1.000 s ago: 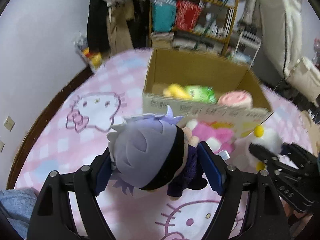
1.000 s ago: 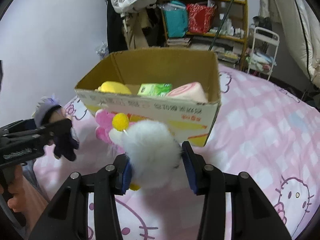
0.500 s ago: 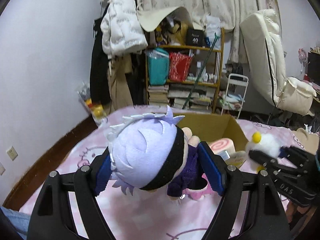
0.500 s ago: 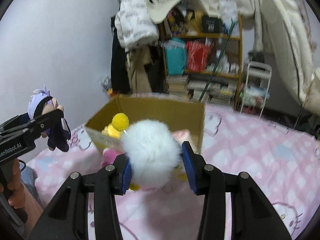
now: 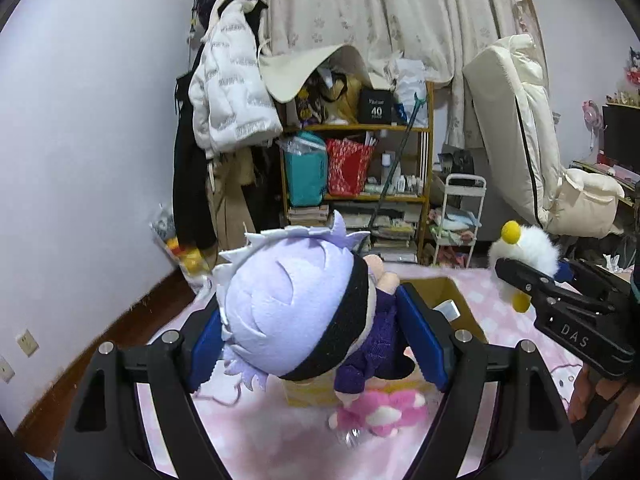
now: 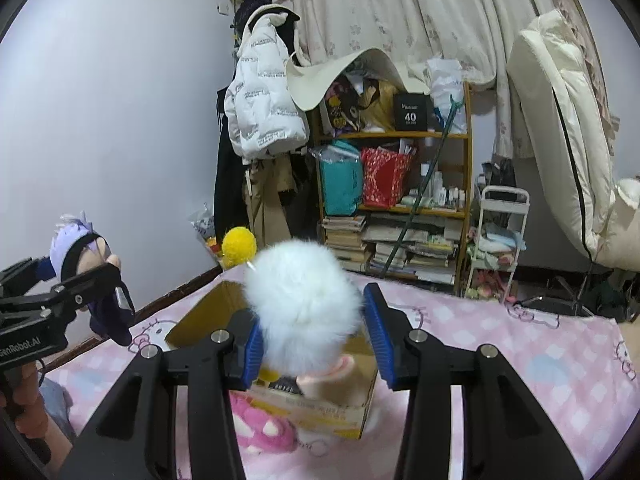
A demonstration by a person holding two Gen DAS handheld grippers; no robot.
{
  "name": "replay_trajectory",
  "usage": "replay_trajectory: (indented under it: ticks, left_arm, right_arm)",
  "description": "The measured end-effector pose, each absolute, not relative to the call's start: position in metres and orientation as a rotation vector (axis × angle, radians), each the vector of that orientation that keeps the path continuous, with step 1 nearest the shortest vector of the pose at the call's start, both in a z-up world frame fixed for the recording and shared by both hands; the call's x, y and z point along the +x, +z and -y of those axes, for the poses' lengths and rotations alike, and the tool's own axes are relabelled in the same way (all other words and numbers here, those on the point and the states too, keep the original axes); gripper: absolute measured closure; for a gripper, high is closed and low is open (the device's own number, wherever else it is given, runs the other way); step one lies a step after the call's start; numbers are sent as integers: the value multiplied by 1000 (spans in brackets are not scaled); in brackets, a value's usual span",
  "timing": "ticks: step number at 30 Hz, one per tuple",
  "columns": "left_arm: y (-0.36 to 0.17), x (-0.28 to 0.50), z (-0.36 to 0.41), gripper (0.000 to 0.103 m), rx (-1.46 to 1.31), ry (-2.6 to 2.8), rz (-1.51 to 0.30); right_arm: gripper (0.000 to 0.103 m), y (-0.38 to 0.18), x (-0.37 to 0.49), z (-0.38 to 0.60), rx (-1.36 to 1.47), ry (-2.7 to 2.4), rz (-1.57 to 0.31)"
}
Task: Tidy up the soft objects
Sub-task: 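Lift the doll and pompom keychain up over the box with both tools, then lower the doll and keychain into the box and open both tools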
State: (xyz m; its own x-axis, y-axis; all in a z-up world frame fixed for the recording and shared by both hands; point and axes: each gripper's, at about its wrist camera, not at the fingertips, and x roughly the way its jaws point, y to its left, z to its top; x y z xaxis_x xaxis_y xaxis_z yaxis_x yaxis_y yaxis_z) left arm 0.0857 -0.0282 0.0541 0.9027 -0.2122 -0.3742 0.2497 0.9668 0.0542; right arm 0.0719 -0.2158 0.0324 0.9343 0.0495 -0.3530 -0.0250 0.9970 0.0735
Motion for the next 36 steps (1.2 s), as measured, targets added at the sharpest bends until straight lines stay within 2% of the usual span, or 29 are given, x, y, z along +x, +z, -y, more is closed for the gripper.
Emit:
replay_trajectory:
  ticks: [16,36]
  left_arm:
    - [101,111,50,23,134,-216,-259]
    - [28,149,45,23,130,-211,-430]
  right_arm:
    - [55,58,98,209,0,10,-303]
    - [54,12,121,219,35,37,-380]
